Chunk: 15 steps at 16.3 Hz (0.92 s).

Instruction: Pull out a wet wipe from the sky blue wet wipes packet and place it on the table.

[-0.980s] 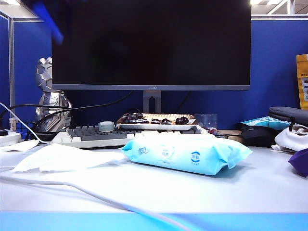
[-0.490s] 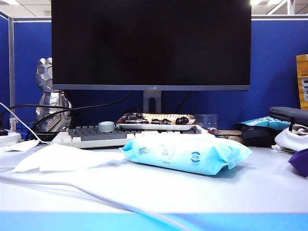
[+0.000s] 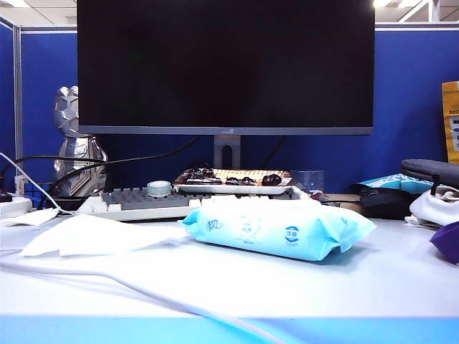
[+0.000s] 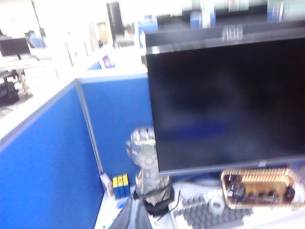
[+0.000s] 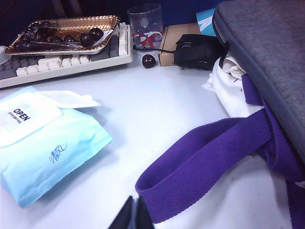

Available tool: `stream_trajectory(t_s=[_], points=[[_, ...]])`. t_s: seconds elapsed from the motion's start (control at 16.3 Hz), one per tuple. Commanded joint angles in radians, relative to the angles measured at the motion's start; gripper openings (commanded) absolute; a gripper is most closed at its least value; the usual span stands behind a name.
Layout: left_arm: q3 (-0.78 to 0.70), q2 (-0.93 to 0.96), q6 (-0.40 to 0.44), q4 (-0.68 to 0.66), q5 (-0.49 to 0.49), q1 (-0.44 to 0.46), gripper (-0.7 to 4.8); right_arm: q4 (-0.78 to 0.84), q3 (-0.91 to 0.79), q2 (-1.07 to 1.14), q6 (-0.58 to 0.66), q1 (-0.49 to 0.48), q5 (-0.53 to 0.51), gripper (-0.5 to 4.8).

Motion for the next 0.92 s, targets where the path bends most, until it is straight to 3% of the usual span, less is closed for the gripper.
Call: stream_trajectory(t_s=[0.06, 0.55, 0.67, 0.92], points=[[-0.027, -0.002, -0.010, 0.006, 0.000, 0.001, -0.05, 0.002, 0.003, 0.000, 0.001, 0.000, 0.000, -0.04], [-0.674, 0.008, -0.035, 0.326, 0.095, 0.000, -0.05, 0.002, 0.003, 0.000, 0.001, 0.000, 0.000, -0.04], [-0.772, 0.009, -0.063, 0.397, 0.140, 0.000, -0.05, 0.002, 0.003, 0.000, 0.001, 0.000, 0.000, -0.04], [-0.924, -0.039, -0.129, 0.535, 0.138, 0.003, -0.05, 0.002, 0.003, 0.000, 0.001, 0.000, 0.000, -0.04]])
